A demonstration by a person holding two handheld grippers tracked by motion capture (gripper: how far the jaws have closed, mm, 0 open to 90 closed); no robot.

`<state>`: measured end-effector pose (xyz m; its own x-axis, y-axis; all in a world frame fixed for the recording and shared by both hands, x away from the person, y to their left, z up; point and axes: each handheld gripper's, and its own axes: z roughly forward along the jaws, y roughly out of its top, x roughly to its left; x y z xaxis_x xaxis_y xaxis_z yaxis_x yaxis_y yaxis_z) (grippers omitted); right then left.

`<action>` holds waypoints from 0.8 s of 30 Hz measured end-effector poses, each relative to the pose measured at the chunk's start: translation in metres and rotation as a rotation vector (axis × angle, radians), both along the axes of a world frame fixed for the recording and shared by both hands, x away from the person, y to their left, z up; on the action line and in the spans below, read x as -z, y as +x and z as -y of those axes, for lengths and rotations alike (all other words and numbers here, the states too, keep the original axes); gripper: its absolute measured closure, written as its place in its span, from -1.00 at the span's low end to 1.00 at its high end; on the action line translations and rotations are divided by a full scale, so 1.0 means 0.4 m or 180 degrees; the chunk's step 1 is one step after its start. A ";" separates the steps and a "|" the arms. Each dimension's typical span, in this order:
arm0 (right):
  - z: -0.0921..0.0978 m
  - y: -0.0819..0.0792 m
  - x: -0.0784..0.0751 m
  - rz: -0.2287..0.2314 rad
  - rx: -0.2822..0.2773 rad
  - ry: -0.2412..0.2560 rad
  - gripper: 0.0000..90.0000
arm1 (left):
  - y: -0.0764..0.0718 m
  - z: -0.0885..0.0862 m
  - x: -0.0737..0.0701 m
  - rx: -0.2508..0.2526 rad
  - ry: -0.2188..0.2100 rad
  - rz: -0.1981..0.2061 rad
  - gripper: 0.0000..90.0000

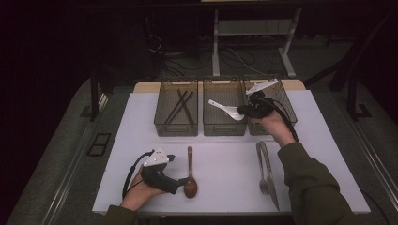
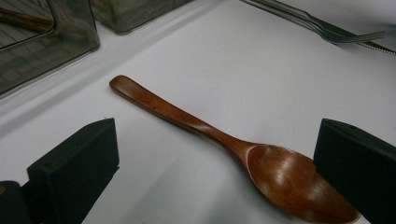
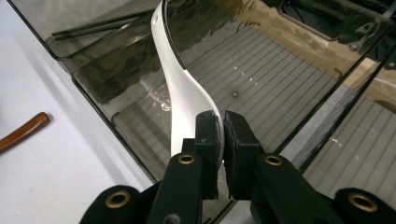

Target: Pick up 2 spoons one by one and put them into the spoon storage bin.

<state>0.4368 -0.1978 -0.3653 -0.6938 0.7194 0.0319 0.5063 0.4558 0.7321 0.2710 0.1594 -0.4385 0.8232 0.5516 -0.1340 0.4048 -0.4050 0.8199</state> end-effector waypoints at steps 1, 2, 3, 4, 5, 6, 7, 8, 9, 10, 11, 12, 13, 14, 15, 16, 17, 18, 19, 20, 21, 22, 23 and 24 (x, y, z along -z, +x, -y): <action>-0.004 0.003 0.003 -0.0031 0.0010 -0.0022 0.87 | 0.000 0.000 0.000 0.0001 -0.0001 0.0000 -1.00; -0.007 0.006 0.008 -0.0054 0.0010 -0.0040 0.87 | 0.000 0.000 0.000 0.0000 -0.0001 -0.0003 -1.00; -0.011 0.009 0.012 -0.0069 0.0017 -0.0059 0.87 | 0.000 0.000 0.000 0.0001 0.0000 -0.0005 -1.00; -0.014 0.011 0.016 -0.0085 0.0016 -0.0074 0.87 | 0.000 0.000 0.001 0.0001 -0.0001 -0.0006 -1.00; -0.016 0.014 0.020 -0.0092 0.0011 -0.0100 0.87 | 0.000 0.000 0.001 0.0001 0.0002 -0.0009 -1.00; -0.019 0.014 0.024 -0.0111 0.0016 -0.0120 0.87 | 0.000 0.000 0.001 0.0000 0.0002 -0.0009 -1.00; -0.021 0.016 0.028 -0.0120 0.0006 -0.0141 0.87 | 0.000 0.000 0.000 0.0002 0.0001 -0.0008 -1.00; -0.022 0.016 0.030 -0.0138 0.0012 -0.0145 0.87 | 0.000 0.000 0.000 0.0001 0.0000 -0.0008 -1.00; -0.023 0.017 0.033 -0.0146 0.0001 -0.0149 0.86 | 0.000 0.000 0.001 0.0000 -0.0001 -0.0011 -1.00; -0.024 0.017 0.034 -0.0170 0.0000 -0.0137 0.85 | 0.000 0.000 0.001 0.0003 0.0002 -0.0012 -1.00; -0.024 0.017 0.034 -0.0174 0.0004 -0.0129 0.84 | 0.000 0.000 0.001 0.0002 0.0003 -0.0012 -1.00; -0.024 0.017 0.033 -0.0158 0.0015 -0.0109 0.82 | 0.000 0.000 0.001 0.0004 0.0006 -0.0011 -1.00; -0.023 0.016 0.031 -0.0159 0.0015 -0.0072 0.77 | 0.000 0.000 0.001 0.0001 0.0002 -0.0011 -1.00; -0.021 0.016 0.028 -0.0165 0.0007 -0.0041 0.69 | 0.000 0.000 0.000 0.0001 0.0000 -0.0012 -1.00; -0.020 0.015 0.027 -0.0146 0.0022 -0.0020 0.61 | 0.000 0.000 0.000 0.0002 0.0000 -0.0012 -1.00; -0.018 0.013 0.025 -0.0144 0.0038 -0.0010 0.56 | 0.000 0.000 0.000 -0.0001 0.0001 -0.0014 -1.00; -0.016 0.011 0.022 -0.0139 0.0048 0.0025 0.49 | 0.000 0.000 0.001 -0.0002 0.0003 -0.0015 -1.00; -0.010 0.010 0.021 -0.0129 0.0053 0.0088 0.39 | -0.001 0.000 0.001 -0.0014 -0.0018 -0.0021 -1.00; -0.005 0.009 0.018 -0.0134 0.0071 0.0159 0.31 | -0.001 0.000 0.001 -0.0015 -0.0017 -0.0022 -1.00; 0.000 0.006 0.015 -0.0135 0.0076 0.0223 0.24 | 0.000 -0.001 0.001 -0.0003 0.0004 -0.0016 -1.00; 0.005 0.003 0.012 -0.0115 0.0077 0.0277 0.16 | 0.000 -0.001 0.001 -0.0001 0.0008 -0.0014 -1.00; 0.011 -0.002 0.009 -0.0087 0.0088 0.0318 0.10 | 0.000 -0.001 0.001 -0.0002 0.0011 -0.0013 -1.00; 0.016 -0.007 0.005 -0.0055 0.0099 0.0371 0.06 | -0.001 -0.002 0.001 -0.0009 0.0006 -0.0017 -0.99; 0.023 -0.012 0.002 -0.0024 0.0094 0.0420 0.01 | -0.001 -0.002 0.000 -0.0013 0.0007 -0.0018 -0.99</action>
